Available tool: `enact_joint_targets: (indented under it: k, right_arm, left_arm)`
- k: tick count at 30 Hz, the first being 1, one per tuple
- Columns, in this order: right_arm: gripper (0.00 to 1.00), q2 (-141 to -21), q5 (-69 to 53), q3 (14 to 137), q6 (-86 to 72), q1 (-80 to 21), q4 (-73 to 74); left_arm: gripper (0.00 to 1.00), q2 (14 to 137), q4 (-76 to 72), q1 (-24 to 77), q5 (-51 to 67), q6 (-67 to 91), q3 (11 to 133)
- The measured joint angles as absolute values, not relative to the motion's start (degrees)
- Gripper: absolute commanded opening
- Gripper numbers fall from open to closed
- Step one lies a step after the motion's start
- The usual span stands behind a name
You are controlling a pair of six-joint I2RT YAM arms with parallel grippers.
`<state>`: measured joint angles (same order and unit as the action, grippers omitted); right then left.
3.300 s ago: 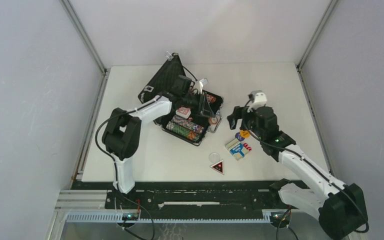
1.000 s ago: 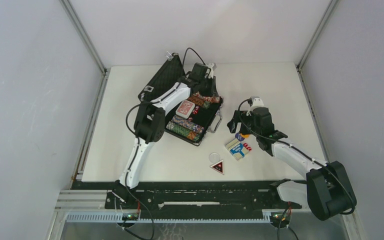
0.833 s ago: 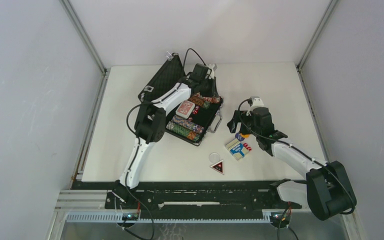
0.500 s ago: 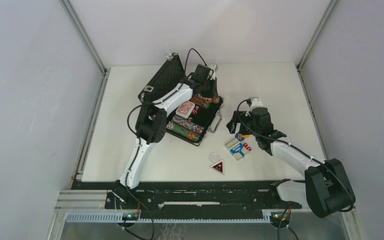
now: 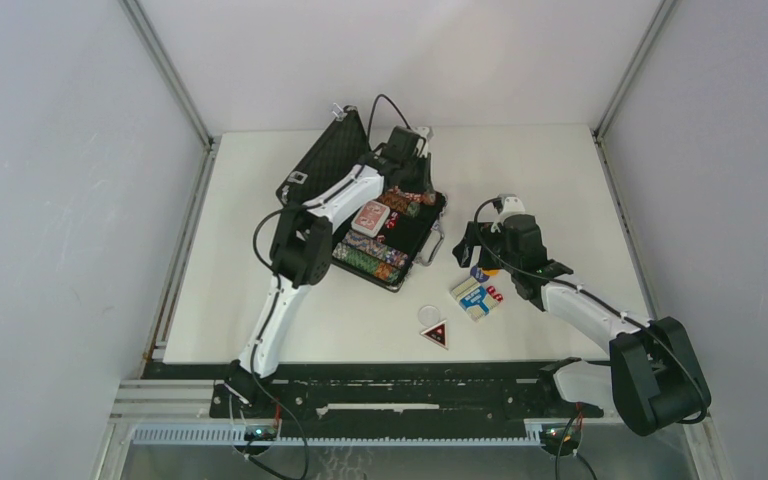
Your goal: Pack up texas hold em set
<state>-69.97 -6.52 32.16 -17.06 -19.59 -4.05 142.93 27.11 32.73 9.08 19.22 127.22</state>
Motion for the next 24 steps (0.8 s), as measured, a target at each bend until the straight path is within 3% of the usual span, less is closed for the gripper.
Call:
enact_joint_targets:
  k: [14,21,24]
  right_arm:
    - [0.88,-70.61,-6.57,32.16,-17.06,-19.59,-4.08]
    - [0.88,-70.61,-6.57,32.16,-17.06,-19.59,-4.08]
    - [0.88,-70.67,-6.57,32.16,-17.06,-19.59,-4.08]
  left_arm:
    - [0.0,142.52,27.49,30.48,6.98,19.29,127.2]
    - [0.22,142.5,27.55,30.68,6.61,18.35,127.2]
    - [0.36,142.5,27.57,30.68,6.76,17.93,127.2]
